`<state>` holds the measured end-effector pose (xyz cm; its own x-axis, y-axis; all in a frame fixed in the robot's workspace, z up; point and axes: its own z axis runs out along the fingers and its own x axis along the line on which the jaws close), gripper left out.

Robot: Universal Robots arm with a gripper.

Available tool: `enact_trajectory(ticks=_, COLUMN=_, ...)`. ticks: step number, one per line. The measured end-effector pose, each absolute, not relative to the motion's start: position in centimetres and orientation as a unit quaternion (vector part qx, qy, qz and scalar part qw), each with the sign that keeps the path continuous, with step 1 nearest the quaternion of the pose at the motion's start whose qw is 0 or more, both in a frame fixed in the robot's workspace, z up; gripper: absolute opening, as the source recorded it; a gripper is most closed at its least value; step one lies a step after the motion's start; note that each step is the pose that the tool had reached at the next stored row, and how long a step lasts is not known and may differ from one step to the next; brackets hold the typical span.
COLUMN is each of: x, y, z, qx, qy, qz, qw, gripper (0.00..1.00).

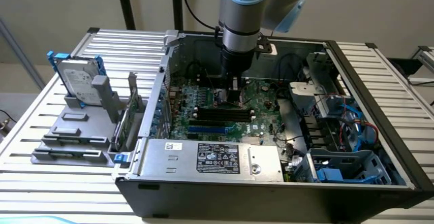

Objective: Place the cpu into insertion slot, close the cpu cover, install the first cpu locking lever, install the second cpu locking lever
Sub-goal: 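Place the cpu into insertion slot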

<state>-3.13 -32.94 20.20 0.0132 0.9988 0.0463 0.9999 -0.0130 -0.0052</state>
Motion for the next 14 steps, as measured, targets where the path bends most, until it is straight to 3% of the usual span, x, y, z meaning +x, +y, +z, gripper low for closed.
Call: enact_trajectory(ticks=14, x=-3.14, y=-32.70, z=20.07, qx=-0.712, qy=-0.702, qz=-0.014, qw=0.014, gripper=0.54)
